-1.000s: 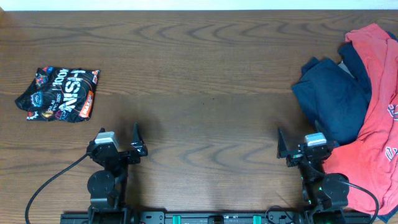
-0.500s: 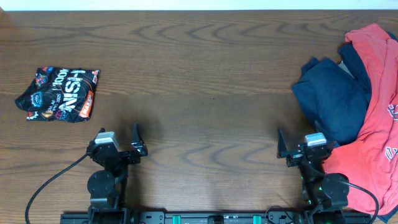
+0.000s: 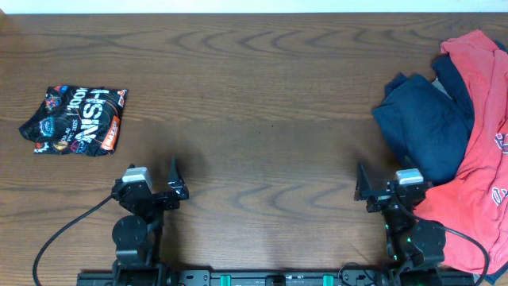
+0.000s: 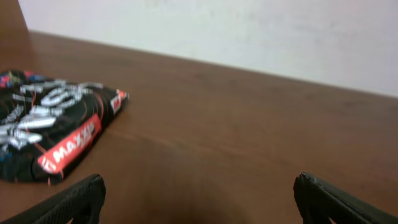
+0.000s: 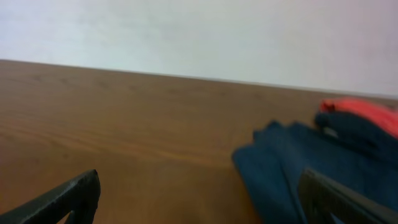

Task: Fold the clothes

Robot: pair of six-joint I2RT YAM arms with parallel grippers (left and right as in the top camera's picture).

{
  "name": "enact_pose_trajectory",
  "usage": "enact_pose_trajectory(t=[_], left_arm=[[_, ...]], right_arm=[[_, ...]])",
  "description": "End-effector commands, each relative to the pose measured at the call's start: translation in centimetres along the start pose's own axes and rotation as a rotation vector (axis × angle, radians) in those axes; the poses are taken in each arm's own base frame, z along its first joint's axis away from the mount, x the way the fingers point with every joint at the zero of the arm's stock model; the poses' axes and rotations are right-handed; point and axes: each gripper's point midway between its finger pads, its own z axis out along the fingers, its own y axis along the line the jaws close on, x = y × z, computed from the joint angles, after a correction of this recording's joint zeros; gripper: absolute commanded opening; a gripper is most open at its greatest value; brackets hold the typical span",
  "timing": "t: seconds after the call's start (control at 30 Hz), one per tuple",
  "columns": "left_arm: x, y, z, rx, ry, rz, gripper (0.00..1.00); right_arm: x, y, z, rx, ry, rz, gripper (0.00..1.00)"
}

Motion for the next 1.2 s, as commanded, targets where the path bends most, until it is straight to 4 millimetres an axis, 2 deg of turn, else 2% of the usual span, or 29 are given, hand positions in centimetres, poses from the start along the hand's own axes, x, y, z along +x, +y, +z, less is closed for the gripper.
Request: enact_pose_trajectory(t=[0.0,0.13,0.27,0.43,0.57,0.6,0.67,0.77,0.87,0.93,1.03,1.17], left_arm=[[-1.3,-0.2,-0.2,-0.006,0.014,0.022,0.98],[-2.4,-0.4,-0.1,-0.022,0.099,0.025,0.98],[-3.1,-0.6,0.3,-0.049,0.248,0.031,0.98],[-4.6,-0.9,0.8,-0.077,0.406,0.037,0.98],[-5.2,-1.0,0.9,-0.092,0.489,0.040,0.98],[-5.1,-1.0,0.9,-0.094,0.502,0.041,0.98],[-4.9,-0.9,0.9,-0.097,0.516,0.041,0.98],[-4.6,-0.9,0.8,-0.100,0.529,0.041,0.98],[-4.5,-0.9,0.7,-0.100,0.532,0.041,0.98],[-4.6,-0.9,0.7,-0.100,0.531,0.041,0.98],[-4.6,-0.9,0.7,-0.100,0.531,0.041,0.98],[-4.6,-0.9,0.7,-0.100,0.531,0.041,0.98]], right_arm=[[-2.0,-1.5,-0.6,0.083,0.002,0.063,0.99],[-3.1,-2.2,-0.9,0.125,0.087,0.057,0.99],[-3.6,-2.8,-0.4,0.166,0.249,0.065,0.99],[-2.4,-4.6,0.5,0.260,0.539,0.119,0.99],[-2.0,-5.3,2.0,0.268,0.682,0.140,0.99],[-1.8,-6.1,2.2,0.308,0.703,0.134,0.99],[-0.8,-8.6,1.8,0.456,0.733,0.167,0.99],[1.3,-13.0,-0.7,0.748,0.790,0.296,0.99],[3.6,-16.0,-3.5,0.938,0.869,0.385,0.99],[4.8,-17.9,-4.6,1.017,0.902,0.435,0.99],[6.5,-19.6,-5.7,1.086,0.948,0.496,0.95],[9.0,-20.0,-5.1,1.059,1.003,0.594,0.94]])
